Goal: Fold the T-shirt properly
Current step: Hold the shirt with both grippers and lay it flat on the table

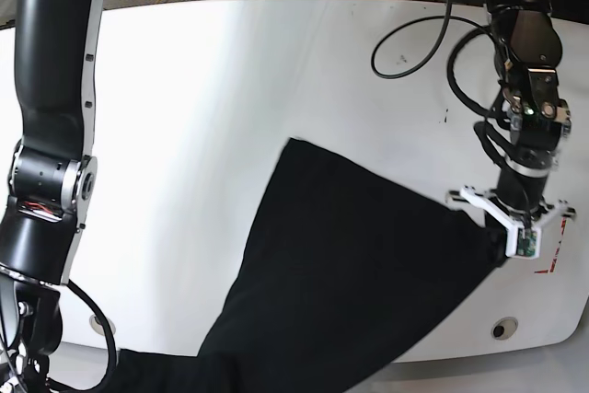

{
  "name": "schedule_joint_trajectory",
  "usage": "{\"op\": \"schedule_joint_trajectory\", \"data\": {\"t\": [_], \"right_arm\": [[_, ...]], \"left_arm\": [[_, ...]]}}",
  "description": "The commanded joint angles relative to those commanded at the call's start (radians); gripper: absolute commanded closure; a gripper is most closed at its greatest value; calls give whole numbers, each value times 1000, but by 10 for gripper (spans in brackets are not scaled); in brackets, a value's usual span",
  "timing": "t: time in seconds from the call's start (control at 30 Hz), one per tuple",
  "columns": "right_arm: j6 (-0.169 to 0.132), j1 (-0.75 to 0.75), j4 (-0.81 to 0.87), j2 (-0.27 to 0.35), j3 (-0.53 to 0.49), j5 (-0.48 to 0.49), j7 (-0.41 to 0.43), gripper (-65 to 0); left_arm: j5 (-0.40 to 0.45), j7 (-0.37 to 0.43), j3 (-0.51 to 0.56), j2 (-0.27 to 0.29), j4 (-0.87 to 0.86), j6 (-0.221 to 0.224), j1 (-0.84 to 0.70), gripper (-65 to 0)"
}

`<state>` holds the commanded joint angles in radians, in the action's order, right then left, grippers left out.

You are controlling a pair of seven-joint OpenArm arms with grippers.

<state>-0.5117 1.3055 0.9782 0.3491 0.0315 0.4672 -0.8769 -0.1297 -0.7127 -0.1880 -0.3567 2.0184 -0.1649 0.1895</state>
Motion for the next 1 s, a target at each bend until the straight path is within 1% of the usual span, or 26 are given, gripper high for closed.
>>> {"op": "schedule_joint_trajectory", "data": {"t": [0.07, 0.13, 0.23, 0.3, 0.37, 0.43, 0.53, 0.67, 0.73, 0.77, 0.83, 0.93, 1.0], "right_arm": [[0, 0, -8, 17, 41, 0, -2, 0], [0, 0, -8, 21, 74, 0, -2, 0], [-3, -7, -2, 23, 124, 2, -23, 0], [-8, -51, 0, 21, 181, 2, -54, 0], [-9, -125, 9, 20, 261, 2, -87, 0], [-9, -192, 51, 18, 302, 2, -110, 0], [-9, -341, 149, 17, 331, 20, -126, 0], [-6, -558, 247, 23, 334, 112, -126, 0], [-2, -633, 288, 25, 344, 137, -126, 0], [-2, -682, 313, 23, 364, 147, -126, 0], [-2, -768, 361, 18, 404, 153, -129, 0], [-8, -877, 407, 18, 431, 157, -143, 0], [-9, -943, 434, 15, 450, 158, -157, 0]], "left_arm": [[5, -28, -31, -15, 0, -37, 40, -15], [6, -48, -32, -20, -2, -68, 68, -15], [6, -66, -31, -18, -2, -98, 71, -15], [6, -66, -23, -15, -2, -104, 61, -15], [5, -66, 20, -15, -2, -104, 34, -15], [2, -66, 44, -15, -2, -104, 3, -15], [2, -66, 60, -11, -2, -106, -60, -15], [8, -64, 97, 28, -2, -106, -161, -15], [8, -61, 97, 29, -3, -106, -206, -15], [8, -61, 97, 29, -5, -106, -229, -15], [8, -61, 97, 34, -9, -106, -273, -15], [6, -60, 89, 55, -11, -106, -338, -15], [6, -60, 87, 55, -11, -106, -373, -15]]}}
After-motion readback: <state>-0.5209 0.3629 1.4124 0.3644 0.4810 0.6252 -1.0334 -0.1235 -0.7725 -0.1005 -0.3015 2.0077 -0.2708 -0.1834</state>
